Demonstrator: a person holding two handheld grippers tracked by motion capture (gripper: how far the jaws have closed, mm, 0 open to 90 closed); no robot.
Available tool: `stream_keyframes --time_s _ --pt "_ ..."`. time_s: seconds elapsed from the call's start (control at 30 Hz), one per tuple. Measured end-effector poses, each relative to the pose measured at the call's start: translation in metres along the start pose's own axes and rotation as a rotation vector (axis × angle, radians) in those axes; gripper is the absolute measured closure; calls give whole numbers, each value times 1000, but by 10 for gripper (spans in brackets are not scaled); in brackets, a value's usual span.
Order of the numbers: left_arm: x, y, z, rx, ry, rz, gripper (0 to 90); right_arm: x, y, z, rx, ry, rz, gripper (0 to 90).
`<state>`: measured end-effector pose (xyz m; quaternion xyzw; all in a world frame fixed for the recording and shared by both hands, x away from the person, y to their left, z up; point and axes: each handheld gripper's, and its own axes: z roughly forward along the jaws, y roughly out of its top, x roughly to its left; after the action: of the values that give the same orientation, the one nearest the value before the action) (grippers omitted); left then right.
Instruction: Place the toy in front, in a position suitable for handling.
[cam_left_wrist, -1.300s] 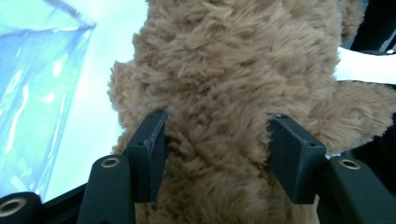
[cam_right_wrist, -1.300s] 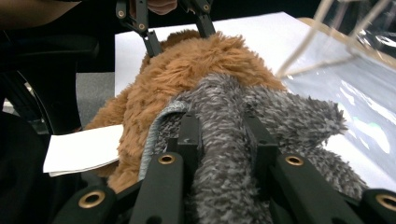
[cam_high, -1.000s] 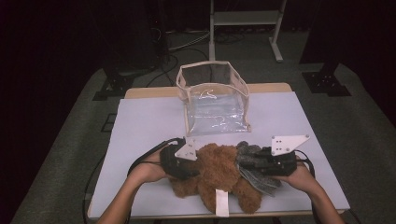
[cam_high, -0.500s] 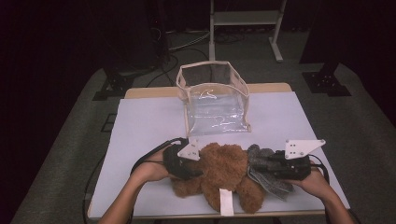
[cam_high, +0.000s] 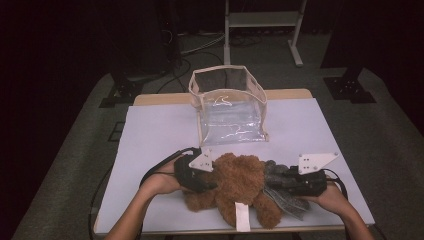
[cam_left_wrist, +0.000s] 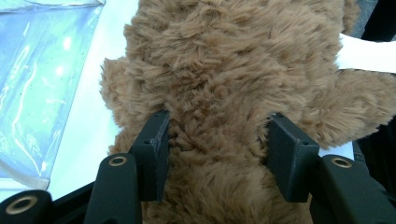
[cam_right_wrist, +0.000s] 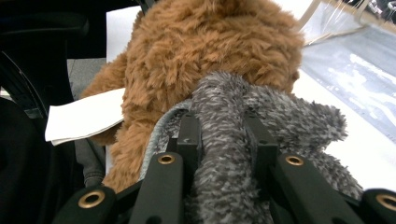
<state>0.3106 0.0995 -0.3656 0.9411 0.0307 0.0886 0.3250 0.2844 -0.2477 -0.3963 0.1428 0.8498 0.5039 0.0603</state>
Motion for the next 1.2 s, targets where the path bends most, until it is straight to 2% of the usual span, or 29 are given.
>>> stream_keyframes --time_s 0.1,0.23,0.37,0.47,0.53,0.63,0.73,0.8,0.9,0.97,1.0,1.1,1.2 --pt "0 -1 0 -8 -1 -2 451 1 12 -7 -32 -15 -33 715" --pt "-1 -4 0 -26 1 -7 450 1 22 -12 -81 -11 -39 714" --pt "-2 -8 0 -57 5 -12 446 1 9 -3 -65 7 -10 714" --pt "-3 -11 2 -90 2 -21 445 2 -2 1 -13 -4 -2 713" --pt "-3 -13 3 -111 1 -33 444 2 0 -3 -27 -8 -2 713" --pt "-3 -15 3 -123 1 -32 444 1 13 -11 -73 -19 -23 713" --pt "-3 -17 3 -137 3 -34 443 0 22 -13 -116 -1 -26 713" --pt "-3 -18 3 -144 3 -36 442 1 18 -7 -105 9 -18 713" --pt "-4 -19 3 -148 5 -36 439 1 2 2 -69 16 15 713" --pt "-5 -18 4 -149 3 -34 436 1 -7 4 -27 11 25 713" --pt "-4 -18 4 -147 3 -32 435 0 -8 2 -31 10 32 713" --pt "-4 -17 5 -147 2 -30 431 0 4 -9 -75 -5 5 712" --pt "-4 -17 5 -151 1 -29 431 -2 19 -17 -154 8 -5 712"
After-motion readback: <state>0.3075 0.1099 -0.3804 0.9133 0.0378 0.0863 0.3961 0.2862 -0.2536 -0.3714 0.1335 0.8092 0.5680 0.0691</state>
